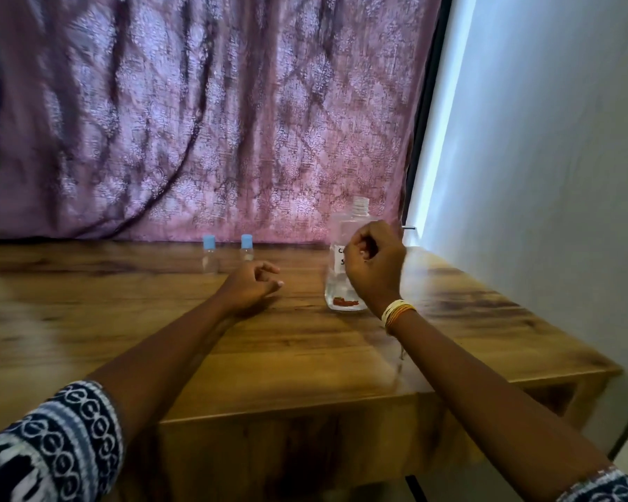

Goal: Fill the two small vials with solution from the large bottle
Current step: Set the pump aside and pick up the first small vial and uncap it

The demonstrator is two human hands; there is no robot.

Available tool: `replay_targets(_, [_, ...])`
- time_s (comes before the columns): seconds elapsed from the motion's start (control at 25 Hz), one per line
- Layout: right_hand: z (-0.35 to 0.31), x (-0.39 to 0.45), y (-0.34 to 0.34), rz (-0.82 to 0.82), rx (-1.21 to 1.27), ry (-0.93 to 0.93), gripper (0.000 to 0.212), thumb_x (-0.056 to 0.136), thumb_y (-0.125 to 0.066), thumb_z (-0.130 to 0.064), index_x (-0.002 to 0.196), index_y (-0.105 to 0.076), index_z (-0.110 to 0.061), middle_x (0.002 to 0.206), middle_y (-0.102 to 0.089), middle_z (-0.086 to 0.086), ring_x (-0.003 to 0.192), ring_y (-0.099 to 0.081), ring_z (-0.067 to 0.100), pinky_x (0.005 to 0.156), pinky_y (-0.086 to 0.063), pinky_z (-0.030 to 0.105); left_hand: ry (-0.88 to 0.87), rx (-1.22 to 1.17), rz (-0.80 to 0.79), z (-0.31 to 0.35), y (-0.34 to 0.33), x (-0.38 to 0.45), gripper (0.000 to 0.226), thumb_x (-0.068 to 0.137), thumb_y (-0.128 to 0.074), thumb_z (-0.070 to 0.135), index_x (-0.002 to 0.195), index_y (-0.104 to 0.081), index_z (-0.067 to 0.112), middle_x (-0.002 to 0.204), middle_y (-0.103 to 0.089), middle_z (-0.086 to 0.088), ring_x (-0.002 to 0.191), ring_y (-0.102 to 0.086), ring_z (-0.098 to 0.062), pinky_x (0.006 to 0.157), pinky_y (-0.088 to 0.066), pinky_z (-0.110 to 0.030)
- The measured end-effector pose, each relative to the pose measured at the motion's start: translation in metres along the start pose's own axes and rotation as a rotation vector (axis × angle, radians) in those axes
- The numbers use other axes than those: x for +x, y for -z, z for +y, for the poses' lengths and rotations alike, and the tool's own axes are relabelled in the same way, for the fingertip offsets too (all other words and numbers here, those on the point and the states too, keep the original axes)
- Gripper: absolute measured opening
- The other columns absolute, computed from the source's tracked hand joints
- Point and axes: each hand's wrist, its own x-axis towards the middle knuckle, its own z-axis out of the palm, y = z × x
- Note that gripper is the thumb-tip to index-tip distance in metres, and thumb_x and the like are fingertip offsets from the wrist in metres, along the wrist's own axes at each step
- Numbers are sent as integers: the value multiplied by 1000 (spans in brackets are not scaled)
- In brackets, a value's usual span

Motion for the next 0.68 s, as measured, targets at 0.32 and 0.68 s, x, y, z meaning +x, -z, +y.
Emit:
replay_targets(0.32, [-10, -32, -124, -406, 35, -366, 15, 78, -61, -3, 69, -56, -14, 64, -53, -2, 63, -50, 15, 58, -43, 31, 275, -292, 189, -43, 63, -3, 21, 86, -62, -1, 107, -65, 3, 93, -68, -19, 74, -65, -20, 61, -57, -27])
replay_targets(0.68, [32, -25, -206, -685, -3, -701, 48, 77, -76, -25, 117, -58, -6, 111, -65, 11, 100, -62, 28, 85, -51, 37, 274, -284, 167, -60, 66, 13, 13, 86, -63, 3, 98, -67, 6, 93, -70, -20, 76, -63, -22, 66, -53, -31])
